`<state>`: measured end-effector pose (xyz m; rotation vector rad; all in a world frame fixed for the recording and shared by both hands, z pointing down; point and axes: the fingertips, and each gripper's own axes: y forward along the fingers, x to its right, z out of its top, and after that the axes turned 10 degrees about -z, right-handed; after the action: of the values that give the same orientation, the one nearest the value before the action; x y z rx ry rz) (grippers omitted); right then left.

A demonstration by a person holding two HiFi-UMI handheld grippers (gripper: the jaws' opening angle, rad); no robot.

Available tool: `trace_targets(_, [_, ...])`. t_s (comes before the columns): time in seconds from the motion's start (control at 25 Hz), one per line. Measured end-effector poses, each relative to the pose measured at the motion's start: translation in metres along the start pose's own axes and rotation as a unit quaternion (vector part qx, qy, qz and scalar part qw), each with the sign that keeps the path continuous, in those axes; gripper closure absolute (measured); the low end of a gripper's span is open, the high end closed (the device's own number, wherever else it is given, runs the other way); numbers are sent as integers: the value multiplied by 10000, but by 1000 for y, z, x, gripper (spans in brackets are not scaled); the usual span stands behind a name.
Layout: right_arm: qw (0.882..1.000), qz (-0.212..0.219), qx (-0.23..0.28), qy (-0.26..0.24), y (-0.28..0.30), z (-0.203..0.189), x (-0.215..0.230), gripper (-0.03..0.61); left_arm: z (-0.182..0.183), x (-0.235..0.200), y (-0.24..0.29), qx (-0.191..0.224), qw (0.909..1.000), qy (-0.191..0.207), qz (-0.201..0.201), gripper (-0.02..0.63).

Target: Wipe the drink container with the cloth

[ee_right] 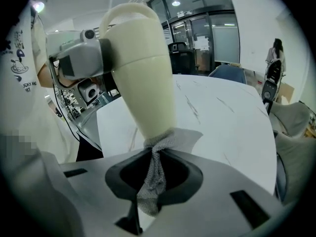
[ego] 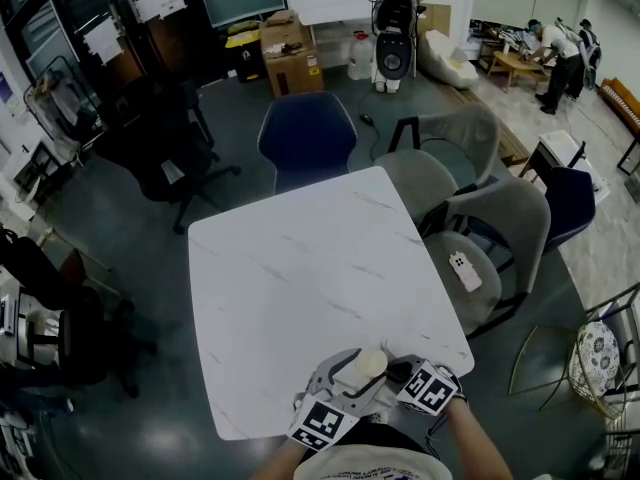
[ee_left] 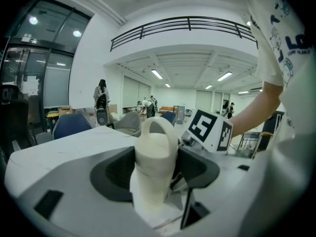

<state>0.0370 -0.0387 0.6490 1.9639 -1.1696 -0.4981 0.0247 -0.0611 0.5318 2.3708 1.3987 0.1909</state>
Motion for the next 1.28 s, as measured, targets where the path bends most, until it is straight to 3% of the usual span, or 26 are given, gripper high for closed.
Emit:
trace_targets(0.44, [9982,-166,250,-521,-36,30,5,532,0,0,-1,-44,9980,295,-552,339])
trace_targets(0.8, [9954,-124,456,-832,-59,52,5,532,-2,-1,-3,-161,9911,571,-1188,339])
trace_targets(1.0, [9925,164,526,-1090,-69,56,0,532,-4,4,-2,-238,9812,829,-1724,341])
trace_targets(1.28, [9894,227,504,-1340,-80,62,5,532,-1,6,-1,-351,9612,1129,-2494,341])
